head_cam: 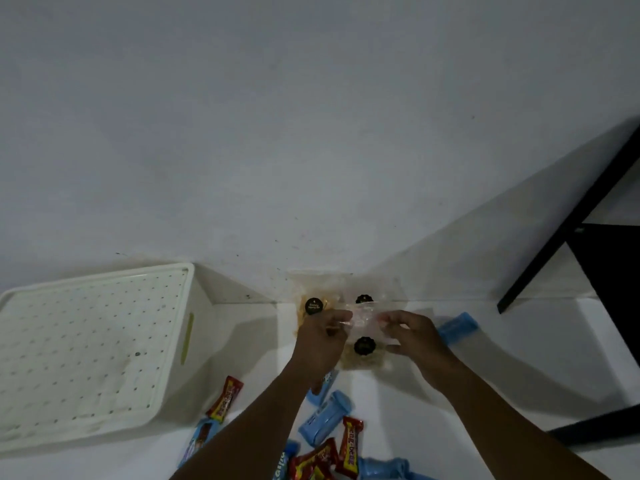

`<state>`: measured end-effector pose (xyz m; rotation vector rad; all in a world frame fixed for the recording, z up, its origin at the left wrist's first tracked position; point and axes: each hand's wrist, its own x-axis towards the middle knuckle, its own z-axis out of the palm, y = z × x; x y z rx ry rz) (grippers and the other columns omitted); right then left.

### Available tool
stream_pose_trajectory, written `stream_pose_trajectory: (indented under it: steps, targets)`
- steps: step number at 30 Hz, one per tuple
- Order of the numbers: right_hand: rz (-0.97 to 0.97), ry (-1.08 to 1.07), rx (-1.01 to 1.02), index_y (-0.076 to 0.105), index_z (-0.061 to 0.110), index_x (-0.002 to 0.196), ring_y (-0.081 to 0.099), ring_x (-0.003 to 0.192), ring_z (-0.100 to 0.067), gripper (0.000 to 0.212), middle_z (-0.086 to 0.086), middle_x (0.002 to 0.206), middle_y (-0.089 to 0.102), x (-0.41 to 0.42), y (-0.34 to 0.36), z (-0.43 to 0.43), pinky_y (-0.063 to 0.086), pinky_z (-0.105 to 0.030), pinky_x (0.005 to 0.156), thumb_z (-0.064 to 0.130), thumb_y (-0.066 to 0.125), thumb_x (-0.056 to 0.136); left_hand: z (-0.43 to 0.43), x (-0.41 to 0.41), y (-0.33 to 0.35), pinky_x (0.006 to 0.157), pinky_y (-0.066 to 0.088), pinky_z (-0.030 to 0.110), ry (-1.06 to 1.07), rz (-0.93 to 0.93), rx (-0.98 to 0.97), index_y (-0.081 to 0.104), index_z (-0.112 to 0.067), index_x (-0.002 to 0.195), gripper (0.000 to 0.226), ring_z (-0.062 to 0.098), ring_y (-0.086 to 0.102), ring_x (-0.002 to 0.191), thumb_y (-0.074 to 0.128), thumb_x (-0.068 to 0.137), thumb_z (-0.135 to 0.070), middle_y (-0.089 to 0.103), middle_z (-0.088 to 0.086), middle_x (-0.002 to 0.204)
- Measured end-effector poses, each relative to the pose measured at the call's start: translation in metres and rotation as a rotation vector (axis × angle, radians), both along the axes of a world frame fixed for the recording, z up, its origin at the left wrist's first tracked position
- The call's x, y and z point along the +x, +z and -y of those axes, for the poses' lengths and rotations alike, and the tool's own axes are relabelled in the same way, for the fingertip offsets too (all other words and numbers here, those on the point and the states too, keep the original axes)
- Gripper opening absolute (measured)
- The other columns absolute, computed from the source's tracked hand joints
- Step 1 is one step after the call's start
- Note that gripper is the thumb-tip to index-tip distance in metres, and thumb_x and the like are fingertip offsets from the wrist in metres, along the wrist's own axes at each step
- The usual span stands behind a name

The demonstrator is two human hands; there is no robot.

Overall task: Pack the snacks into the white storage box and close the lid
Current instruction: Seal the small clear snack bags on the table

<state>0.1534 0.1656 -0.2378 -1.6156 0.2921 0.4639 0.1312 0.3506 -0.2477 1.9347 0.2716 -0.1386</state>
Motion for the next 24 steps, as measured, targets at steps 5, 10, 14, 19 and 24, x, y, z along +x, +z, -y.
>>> stream_pose_trajectory:
  steps: [5,10,14,19,24]
  targets:
    - [-0.029,0.076,-0.100,0.071,0.026,0.103,0.066,0.104,-0.023,0.023,-0.003,0.114,0.068,0.033,-0.021,0.009,0.054,-0.045,0.096,0.023,0.068,0.081,0.004,0.024,-0.008,0.100,0.052,0.033,0.043,-0.077,-0.029,0.067,-0.009,0.120,0.033,0.026,0.061,0.110,0.064,0.089,0.001,0.062,0.005,0.120]
    - [0.017,0.094,-0.220,0.059,0.026,0.127,0.055,0.108,-0.018,0.038,0.004,0.120,0.055,0.025,-0.013,0.011,0.046,-0.028,0.081,0.021,0.063,0.089,-0.013,0.002,-0.002,0.090,0.053,0.022,-0.008,-0.186,-0.010,0.067,-0.026,0.119,0.037,0.020,0.062,0.113,0.070,0.085,-0.010,0.061,0.006,0.133]
    - [-0.025,0.085,-0.265,0.069,0.019,0.106,0.060,0.100,-0.024,0.021,-0.005,0.110,0.065,-0.003,0.004,-0.005,0.053,-0.038,0.085,0.019,0.063,0.086,-0.036,-0.037,0.014,0.101,0.046,0.028,-0.016,-0.192,0.071,0.065,-0.019,0.126,0.039,0.017,0.059,0.118,0.071,0.088,-0.018,0.062,-0.001,0.130]
    - [-0.076,0.202,-0.147,0.067,0.011,0.089,0.061,0.079,-0.023,0.006,-0.010,0.086,0.065,-0.069,0.025,-0.057,0.045,-0.029,0.062,0.011,0.061,0.088,-0.081,-0.115,0.030,0.072,0.053,0.026,-0.097,-0.313,0.005,0.065,-0.001,0.122,0.046,0.006,0.064,0.069,0.078,0.080,-0.014,0.075,0.003,0.090]
    - [-0.092,0.287,-0.298,0.068,0.013,0.073,0.063,0.064,-0.024,0.010,-0.008,0.070,0.067,-0.160,-0.006,-0.112,0.049,-0.030,0.057,0.016,0.062,0.080,-0.121,-0.202,0.001,0.099,0.051,0.034,-0.263,-0.371,0.379,0.067,-0.012,0.120,0.037,0.019,0.064,0.109,0.073,0.086,-0.024,0.067,0.006,0.123]
